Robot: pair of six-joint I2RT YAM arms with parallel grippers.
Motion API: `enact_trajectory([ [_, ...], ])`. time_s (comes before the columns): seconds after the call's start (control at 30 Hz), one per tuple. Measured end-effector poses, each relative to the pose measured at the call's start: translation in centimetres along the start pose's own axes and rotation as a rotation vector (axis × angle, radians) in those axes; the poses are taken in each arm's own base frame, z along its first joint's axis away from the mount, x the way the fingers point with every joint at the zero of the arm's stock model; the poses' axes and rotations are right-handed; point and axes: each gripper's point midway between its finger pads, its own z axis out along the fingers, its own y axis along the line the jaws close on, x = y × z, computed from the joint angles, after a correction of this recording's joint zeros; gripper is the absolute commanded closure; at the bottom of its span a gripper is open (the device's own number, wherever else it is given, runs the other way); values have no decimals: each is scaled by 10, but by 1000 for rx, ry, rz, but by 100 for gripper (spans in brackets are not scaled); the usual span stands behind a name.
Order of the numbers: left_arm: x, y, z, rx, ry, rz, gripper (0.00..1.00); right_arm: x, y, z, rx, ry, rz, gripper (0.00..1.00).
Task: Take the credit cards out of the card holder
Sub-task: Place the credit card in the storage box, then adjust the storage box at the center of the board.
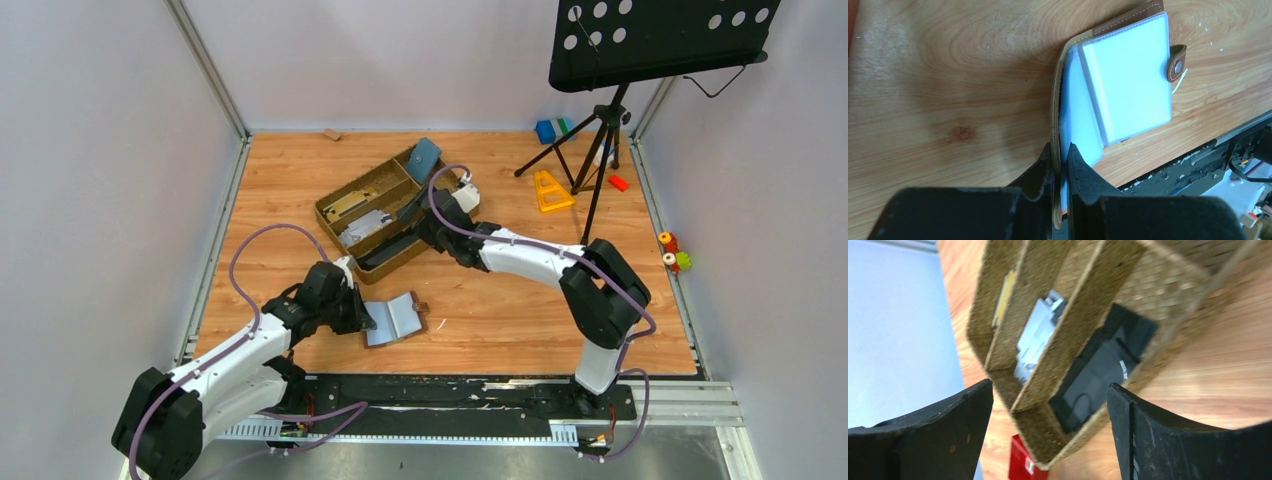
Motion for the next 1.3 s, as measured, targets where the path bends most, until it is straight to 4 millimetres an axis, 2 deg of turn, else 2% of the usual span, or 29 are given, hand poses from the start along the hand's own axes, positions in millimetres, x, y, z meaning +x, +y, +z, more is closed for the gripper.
enact_trajectory([
  [0.07,0,0,0,0,-1,0,100,-10,-13,-3,71,-5,-28,11],
  [0.17,-1,-1,0,2,-2,-2,100,-14,-36,-5,168,5,-50,14],
  [0.27,-2,-4,1,19,-10,-8,100,-5,-58,-1,239,46,-52,16],
  [0.37,-2,-5,2,24,-12,-22,100,7,-75,15,296,95,-59,19],
  [0.4,-2,-5,2,25,-13,-25,100,11,-79,22,309,110,-63,24],
  [0.5,-3,-6,2,29,-15,-31,100,15,-85,36,328,130,-80,47],
  [0.63,-2,-7,2,36,-9,-34,100,5,-90,38,335,146,-92,69],
  [0.67,-1,-8,2,40,-6,-34,100,2,-91,40,330,155,-87,70],
  [0.73,0,-8,3,44,-2,-35,100,-11,-93,41,310,160,-91,70],
  [0.83,2,-7,5,48,10,-37,100,-38,-105,44,275,194,-121,73],
  [0.93,4,-6,6,47,26,-30,100,-67,-116,46,224,237,-159,70],
  [1.03,7,-5,8,42,43,-23,100,-86,-127,46,193,280,-190,65],
  [1.1,7,-5,9,40,49,-18,100,-94,-130,47,157,307,-193,61],
  [1.17,6,-6,9,41,50,-12,100,-95,-129,47,135,320,-189,55],
  [1.3,6,-5,9,37,49,-3,100,-92,-119,48,85,334,-193,51],
])
